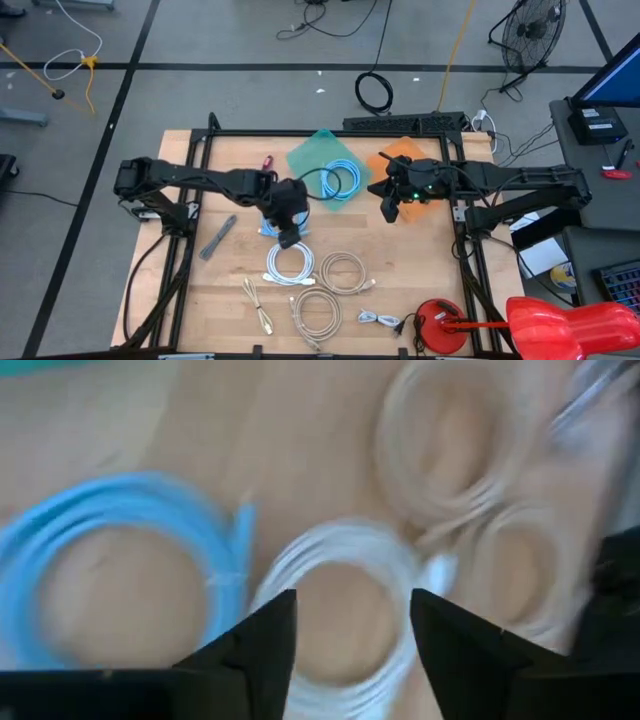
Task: Pick & Place USB Port
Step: Put the light blue charger cable into the green bin
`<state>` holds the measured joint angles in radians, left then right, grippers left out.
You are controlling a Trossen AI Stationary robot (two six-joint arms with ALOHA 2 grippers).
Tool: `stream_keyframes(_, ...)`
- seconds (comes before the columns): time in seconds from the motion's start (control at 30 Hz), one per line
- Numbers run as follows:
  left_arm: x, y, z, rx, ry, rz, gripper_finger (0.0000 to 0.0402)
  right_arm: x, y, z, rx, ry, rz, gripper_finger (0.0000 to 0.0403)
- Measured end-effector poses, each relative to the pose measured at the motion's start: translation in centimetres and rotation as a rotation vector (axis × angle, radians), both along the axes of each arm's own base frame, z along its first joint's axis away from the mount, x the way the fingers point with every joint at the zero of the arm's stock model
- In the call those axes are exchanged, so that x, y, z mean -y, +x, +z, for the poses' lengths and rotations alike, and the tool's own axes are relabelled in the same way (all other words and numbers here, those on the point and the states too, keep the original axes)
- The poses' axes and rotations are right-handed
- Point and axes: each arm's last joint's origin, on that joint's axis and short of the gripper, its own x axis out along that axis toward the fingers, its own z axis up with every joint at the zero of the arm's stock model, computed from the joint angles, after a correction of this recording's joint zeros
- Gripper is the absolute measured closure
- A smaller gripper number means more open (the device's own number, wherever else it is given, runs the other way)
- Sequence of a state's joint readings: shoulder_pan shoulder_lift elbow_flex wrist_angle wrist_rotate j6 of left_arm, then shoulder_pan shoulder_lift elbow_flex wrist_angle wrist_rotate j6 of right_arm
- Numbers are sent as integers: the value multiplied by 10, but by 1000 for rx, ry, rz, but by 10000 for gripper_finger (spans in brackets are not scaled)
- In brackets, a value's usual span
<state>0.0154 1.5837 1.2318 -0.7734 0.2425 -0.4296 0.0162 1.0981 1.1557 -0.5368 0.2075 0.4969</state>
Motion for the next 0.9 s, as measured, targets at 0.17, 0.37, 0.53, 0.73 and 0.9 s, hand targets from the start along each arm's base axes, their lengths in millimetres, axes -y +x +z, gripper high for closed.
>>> stream_keyframes(0.17, 1, -4, -8, -81, 117, -42, 178, 0, 0, 0, -3, -1, 1, 403)
stream_keyframes(0.37, 0, 3, -28, -158, 141, -69, 176, 0, -1, -1, -8, -1, 0, 403)
stream_keyframes(0.53, 2, 12, -52, -228, 151, -120, 176, 0, -1, -1, -13, 3, -2, 403)
stream_keyframes(0.73, 3, 17, -76, -304, 154, -171, 176, 0, -1, -1, -15, 6, -2, 403)
stream_keyframes(0.9, 0, 19, -84, -326, 186, -181, 176, 0, -1, -2, -24, 6, -1, 403)
